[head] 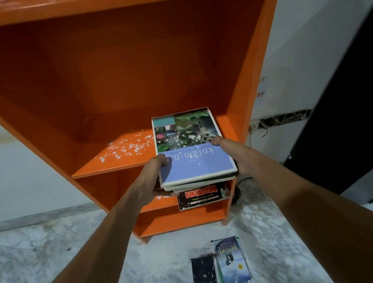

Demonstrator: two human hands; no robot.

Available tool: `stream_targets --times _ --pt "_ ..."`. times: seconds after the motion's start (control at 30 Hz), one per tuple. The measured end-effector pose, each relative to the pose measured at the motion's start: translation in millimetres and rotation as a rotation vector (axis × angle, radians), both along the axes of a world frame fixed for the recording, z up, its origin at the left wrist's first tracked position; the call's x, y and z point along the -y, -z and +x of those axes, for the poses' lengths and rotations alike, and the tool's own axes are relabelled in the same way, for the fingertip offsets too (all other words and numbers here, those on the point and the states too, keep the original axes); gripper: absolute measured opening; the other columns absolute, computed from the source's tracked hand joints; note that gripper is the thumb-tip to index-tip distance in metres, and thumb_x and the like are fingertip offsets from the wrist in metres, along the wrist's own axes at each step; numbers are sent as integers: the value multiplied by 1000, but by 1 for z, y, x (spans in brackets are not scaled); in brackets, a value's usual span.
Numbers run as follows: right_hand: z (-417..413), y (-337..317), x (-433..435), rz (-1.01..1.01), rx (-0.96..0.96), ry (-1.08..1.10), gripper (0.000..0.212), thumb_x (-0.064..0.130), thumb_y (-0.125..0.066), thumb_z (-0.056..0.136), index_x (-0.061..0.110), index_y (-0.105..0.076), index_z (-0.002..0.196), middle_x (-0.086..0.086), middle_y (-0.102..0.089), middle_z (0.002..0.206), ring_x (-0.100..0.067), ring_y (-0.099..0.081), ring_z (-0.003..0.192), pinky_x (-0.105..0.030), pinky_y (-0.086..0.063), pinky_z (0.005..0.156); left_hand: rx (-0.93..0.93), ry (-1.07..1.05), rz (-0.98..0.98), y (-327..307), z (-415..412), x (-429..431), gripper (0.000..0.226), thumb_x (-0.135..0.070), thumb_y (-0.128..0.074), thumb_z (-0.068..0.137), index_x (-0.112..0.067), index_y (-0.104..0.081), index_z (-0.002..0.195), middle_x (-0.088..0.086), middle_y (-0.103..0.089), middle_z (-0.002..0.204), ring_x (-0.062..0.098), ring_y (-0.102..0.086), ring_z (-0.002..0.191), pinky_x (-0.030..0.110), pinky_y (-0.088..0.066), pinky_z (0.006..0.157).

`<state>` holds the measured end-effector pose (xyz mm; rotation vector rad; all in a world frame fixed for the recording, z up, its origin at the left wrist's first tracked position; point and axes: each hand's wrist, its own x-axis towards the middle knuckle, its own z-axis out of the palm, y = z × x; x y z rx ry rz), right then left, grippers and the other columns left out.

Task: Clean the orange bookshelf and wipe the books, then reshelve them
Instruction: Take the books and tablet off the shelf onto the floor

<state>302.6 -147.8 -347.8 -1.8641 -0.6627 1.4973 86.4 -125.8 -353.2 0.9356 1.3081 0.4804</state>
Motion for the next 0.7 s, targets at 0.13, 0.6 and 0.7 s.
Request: stream_targets --times 0.13,0.6,0.7 --pt "-2 7 10 73 20 1 83 63 -50 93 16 -25 155 -6 -19 164 -29 -18 150 -47 -18 119 132 6 -103 10 -3 16 51 -56 -44 91 -18 -60 122 12 -68 118 36 -66 104 51 -55 84" --pt "-4 55 134 203 111 138 44 48 -64 90 16 -67 120 -15 -66 125 -30 -59 116 -30 -51 80 85 -11 -154 70 3 100 59 -66 -54 83 -18 -69 112 9 -73 109 30 -69 100 44 -54 89" --pt "4 91 159 145 139 149 43 53 -69 85 12 -75 97 -22 -66 87 -36 -65 88 -26 -43 61 30 -4 -205 106 10 120 52 -63 -54 86 -15 -70 101 9 -75 97 30 -70 93 38 -55 76"
